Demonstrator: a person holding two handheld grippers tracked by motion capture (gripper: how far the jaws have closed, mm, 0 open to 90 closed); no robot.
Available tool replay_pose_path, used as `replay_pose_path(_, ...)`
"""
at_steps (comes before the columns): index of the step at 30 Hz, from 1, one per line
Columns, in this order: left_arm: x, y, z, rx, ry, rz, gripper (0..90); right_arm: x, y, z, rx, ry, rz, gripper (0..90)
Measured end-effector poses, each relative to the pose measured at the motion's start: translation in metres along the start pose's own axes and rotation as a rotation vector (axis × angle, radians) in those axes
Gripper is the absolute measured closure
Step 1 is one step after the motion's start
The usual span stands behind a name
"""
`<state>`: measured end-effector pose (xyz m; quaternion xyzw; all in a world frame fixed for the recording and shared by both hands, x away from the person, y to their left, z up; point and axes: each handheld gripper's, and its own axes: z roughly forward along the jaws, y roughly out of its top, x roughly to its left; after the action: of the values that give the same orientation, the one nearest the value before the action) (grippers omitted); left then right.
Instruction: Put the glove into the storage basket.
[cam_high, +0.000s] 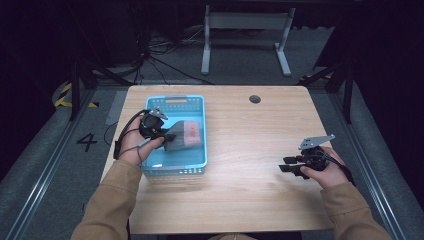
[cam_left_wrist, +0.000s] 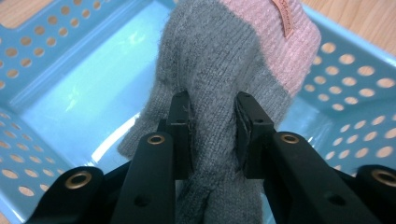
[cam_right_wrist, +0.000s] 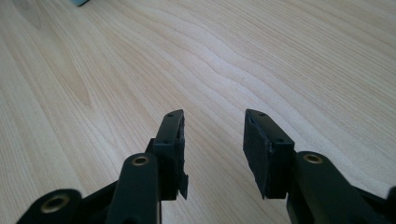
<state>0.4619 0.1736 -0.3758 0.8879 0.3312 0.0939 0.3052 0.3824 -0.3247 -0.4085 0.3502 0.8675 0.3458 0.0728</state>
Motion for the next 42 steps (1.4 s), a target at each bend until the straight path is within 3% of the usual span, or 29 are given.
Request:
replay_pose_path(13,0.008,-0.005,0.024,0.077,-0.029,-0.027,70.3,0.001,-0.001,0.000,-0.001,0.001,-0.004,58.3)
replay_pose_path(19,0.009,-0.004,0.035,0.124,-0.039,-0.020,70.0,0.004,-0.002,-0.003,-0.009,0.000,-0.008,57.9)
replay_pose_path(28,0.009,0.002,0.042,0.187,-0.023,-0.028,69.2,0.004,-0.006,-0.005,-0.013,-0.011,-0.006,57.4)
replay_pose_path(34,0.005,0.008,0.048,0.206,-0.005,-0.011,68.7,0.005,-0.008,-0.005,-0.013,-0.014,-0.001,57.2)
replay_pose_path(36,0.004,0.010,0.050,0.199,-0.018,-0.010,68.6,0.005,-0.008,-0.006,-0.013,-0.014,0.000,57.1)
replay_pose_path(42,0.002,0.012,0.057,0.219,0.014,-0.003,67.8,0.005,-0.008,-0.006,-0.015,-0.012,-0.002,56.8)
